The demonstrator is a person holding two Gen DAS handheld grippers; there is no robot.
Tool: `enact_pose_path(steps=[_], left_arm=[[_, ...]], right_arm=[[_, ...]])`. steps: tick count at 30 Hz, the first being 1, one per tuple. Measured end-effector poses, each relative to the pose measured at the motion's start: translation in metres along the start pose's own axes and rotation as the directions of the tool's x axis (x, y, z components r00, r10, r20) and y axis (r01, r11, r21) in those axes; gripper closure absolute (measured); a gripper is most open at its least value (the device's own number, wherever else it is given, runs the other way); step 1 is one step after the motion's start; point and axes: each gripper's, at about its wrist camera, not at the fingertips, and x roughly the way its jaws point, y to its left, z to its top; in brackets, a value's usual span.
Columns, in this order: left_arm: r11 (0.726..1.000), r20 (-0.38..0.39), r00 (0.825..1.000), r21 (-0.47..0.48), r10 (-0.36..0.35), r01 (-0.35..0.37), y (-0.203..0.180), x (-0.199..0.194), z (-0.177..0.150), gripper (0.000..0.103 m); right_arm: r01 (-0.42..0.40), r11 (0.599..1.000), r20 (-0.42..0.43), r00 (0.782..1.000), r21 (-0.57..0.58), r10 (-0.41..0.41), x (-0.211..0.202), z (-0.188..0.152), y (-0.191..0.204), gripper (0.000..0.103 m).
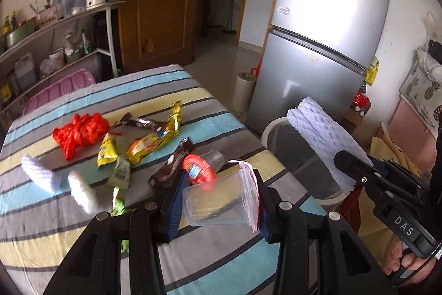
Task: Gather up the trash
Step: 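Carry the foam net and clear cup over the bin and release both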
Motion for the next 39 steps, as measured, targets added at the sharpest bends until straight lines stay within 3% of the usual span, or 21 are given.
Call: enact_pose_path(steps=[10,18,24,27,29,31,39], left_arm=[[0.985,-0.029,0.989,0.089,-0.145,0.147,-0.078,0.059,0.039,0.059],[0.972,-0.129,0.975,0.123,-0.183,0.199,-0.123,0.114,0.038,0.058],[0.97,-0.186,0.967,0.138,-0.172,0.199,-0.133,0.142,0.036,0.058],[0.975,-0.205,0.967,0.136,-0.148,0.178,-0.134,0.149,0.034,0.043],[0.976,-0.204,0.968,0.126,-0.149,0.177,-0.132,0.151,0.033,0.036],[0.977,-0.207,0.966,0.115,-0.155,0.181,-0.129,0.151,0.033,0.036],[0.979,-0.178,0.973,0.115,-0.146,0.167,-0.118,0.134,0.034,0.036]], right_arm=[[0.174,0.981,-0.004,0.985,0.079,-0.175,-0.008,0.007,-0.065,0.077],[0.271,0.955,-0.081,0.962,0.121,-0.262,0.007,-0.003,-0.108,0.077],[0.314,0.943,-0.156,0.943,0.113,-0.295,0.028,-0.012,-0.125,0.077],[0.324,0.94,-0.182,0.936,0.107,-0.302,0.035,-0.016,-0.133,0.074],[0.332,0.937,-0.187,0.932,0.104,-0.31,0.038,-0.019,-0.135,0.061],[0.334,0.936,-0.19,0.931,0.107,-0.311,0.039,-0.021,-0.135,0.053],[0.338,0.934,-0.168,0.933,0.113,-0.318,0.031,-0.021,-0.13,0.052]])
